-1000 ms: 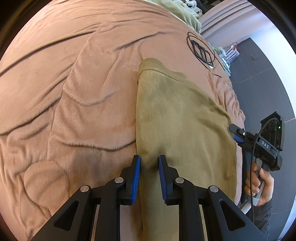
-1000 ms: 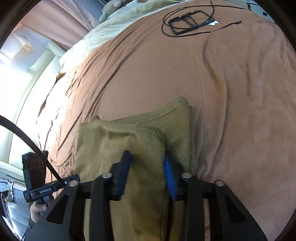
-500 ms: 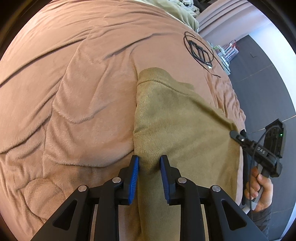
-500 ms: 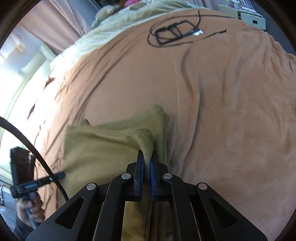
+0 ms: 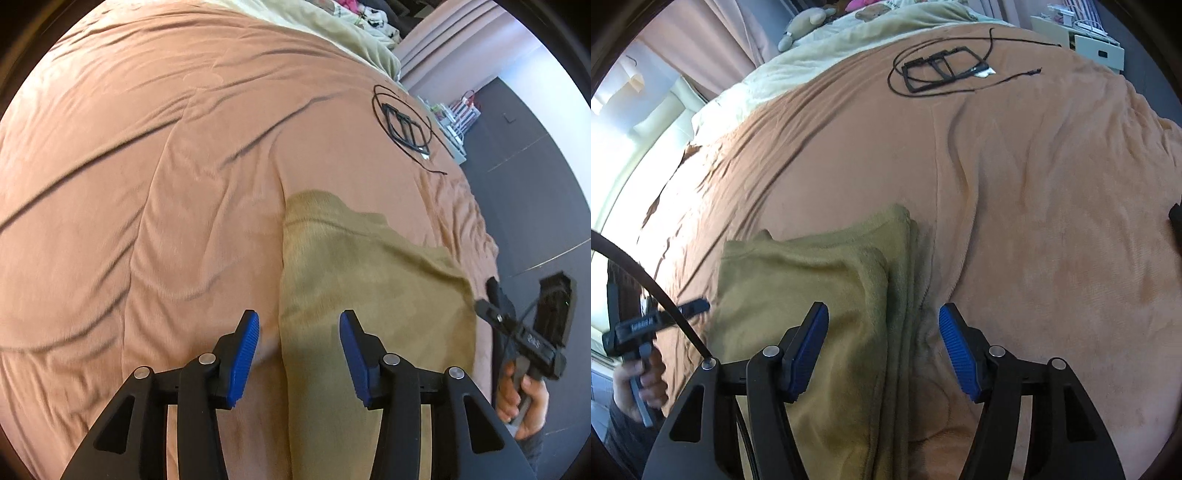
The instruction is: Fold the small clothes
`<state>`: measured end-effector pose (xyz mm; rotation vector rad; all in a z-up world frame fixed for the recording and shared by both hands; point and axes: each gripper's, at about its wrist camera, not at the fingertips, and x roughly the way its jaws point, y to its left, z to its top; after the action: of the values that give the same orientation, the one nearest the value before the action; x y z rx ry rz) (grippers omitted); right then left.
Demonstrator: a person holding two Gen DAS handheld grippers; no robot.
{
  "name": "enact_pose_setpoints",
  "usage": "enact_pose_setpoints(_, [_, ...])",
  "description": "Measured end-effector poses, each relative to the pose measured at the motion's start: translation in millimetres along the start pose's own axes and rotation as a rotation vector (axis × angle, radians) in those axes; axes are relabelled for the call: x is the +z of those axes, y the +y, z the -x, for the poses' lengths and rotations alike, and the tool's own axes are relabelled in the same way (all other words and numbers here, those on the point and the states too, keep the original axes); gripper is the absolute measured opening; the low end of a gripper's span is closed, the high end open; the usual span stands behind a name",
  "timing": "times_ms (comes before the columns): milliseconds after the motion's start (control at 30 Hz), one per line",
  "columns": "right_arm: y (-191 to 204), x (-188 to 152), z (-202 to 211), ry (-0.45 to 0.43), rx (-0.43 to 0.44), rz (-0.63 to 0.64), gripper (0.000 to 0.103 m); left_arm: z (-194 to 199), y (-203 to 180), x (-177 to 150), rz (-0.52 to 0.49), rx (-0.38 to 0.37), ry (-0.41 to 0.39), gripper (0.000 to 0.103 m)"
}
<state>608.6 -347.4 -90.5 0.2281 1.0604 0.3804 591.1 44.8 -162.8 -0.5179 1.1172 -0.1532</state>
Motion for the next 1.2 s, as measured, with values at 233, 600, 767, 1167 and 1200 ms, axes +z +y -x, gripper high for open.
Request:
enact_pose_setpoints(233, [-9, -4, -19, 0.078, -0.003, -0.002, 0.043, -21, -5, 24, -0.017, 0.018, -0.028, 0.042])
enact_pose_setpoints(600, [-37, -7, -17, 0.068, 0.079, -0.068, 0.035, -55, 13, 52, 0.043, 0.029, -0.001, 0.026])
enact_pose_setpoints(767, [-41, -8, -15, 0.064, 0.092, -0.072, 0.035, -56, 26, 52, 0.093, -0.042, 0.000, 0.026])
enact_pose_setpoints(1167, [-49, -3, -25, 0.087, 0.167, -0.099, 0.036, -36, 32, 25, 0.115, -0.140, 0.065, 0.027])
enact_pose_setpoints(1200, [-49, -3, -26, 0.093, 0.158, -0.097, 0.038, -36, 32, 23, 0.116, -0.147, 0.070, 0.027])
